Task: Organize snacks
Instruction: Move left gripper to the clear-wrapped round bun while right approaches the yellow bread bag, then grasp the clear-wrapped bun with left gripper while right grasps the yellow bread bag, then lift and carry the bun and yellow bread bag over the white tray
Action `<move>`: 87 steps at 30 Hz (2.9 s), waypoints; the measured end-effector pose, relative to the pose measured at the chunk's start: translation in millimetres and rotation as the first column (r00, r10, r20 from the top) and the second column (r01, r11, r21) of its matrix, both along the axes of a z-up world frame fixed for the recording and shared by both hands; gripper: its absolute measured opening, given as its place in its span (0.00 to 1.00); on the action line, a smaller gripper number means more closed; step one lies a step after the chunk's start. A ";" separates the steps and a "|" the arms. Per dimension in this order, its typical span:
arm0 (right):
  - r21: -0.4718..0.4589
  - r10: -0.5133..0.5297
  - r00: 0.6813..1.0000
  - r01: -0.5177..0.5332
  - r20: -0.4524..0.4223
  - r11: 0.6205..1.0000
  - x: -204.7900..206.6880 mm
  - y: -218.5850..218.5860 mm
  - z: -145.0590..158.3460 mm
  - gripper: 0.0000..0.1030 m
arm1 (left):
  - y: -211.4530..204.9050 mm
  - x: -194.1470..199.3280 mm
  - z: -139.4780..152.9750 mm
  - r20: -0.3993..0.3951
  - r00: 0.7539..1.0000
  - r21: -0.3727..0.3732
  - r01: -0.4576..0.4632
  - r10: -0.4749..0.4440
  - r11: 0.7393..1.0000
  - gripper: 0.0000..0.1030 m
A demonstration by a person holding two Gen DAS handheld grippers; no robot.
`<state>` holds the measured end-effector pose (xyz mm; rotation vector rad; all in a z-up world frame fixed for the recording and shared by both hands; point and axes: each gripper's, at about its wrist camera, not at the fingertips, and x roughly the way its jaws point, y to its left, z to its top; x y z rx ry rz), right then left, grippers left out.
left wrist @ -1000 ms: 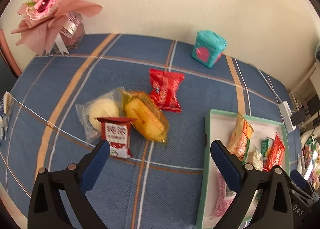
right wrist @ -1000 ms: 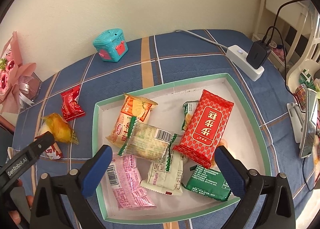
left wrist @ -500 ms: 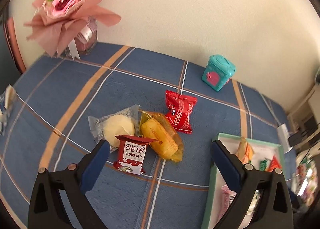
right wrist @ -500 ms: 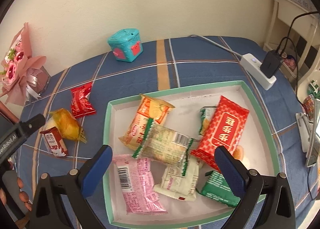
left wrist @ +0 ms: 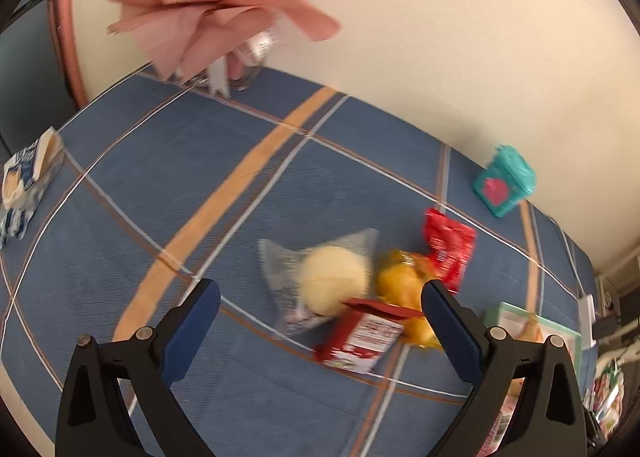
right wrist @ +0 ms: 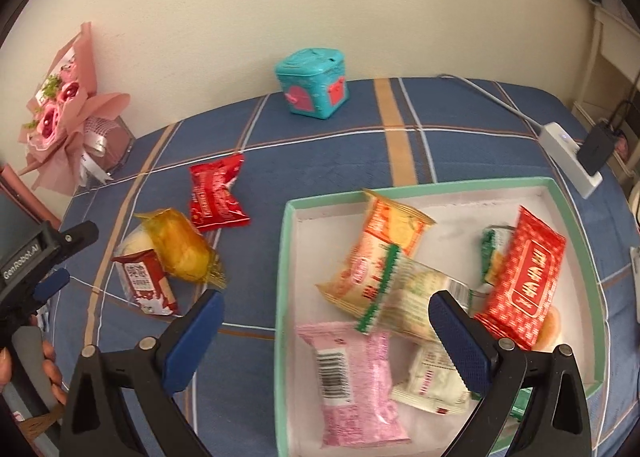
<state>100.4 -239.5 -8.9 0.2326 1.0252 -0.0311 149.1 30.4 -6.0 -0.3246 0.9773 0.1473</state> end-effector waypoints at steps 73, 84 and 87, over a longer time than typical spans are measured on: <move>0.030 0.257 0.965 -0.256 -0.042 0.966 55.4 104.7 -34.3 0.50 | 41.4 34.7 -47.1 -0.162 0.986 -0.182 -0.066 0.037 0.981 0.66; 0.056 0.185 0.983 -0.184 -0.015 0.981 21.6 78.5 -1.1 0.50 | 21.9 11.9 -16.0 -0.139 0.990 -0.169 -0.015 -0.009 0.985 0.66; 0.068 0.163 0.986 -0.162 -0.015 0.984 12.2 69.1 2.1 0.50 | 13.0 3.5 -8.7 -0.131 0.991 -0.170 0.001 -0.023 0.985 0.66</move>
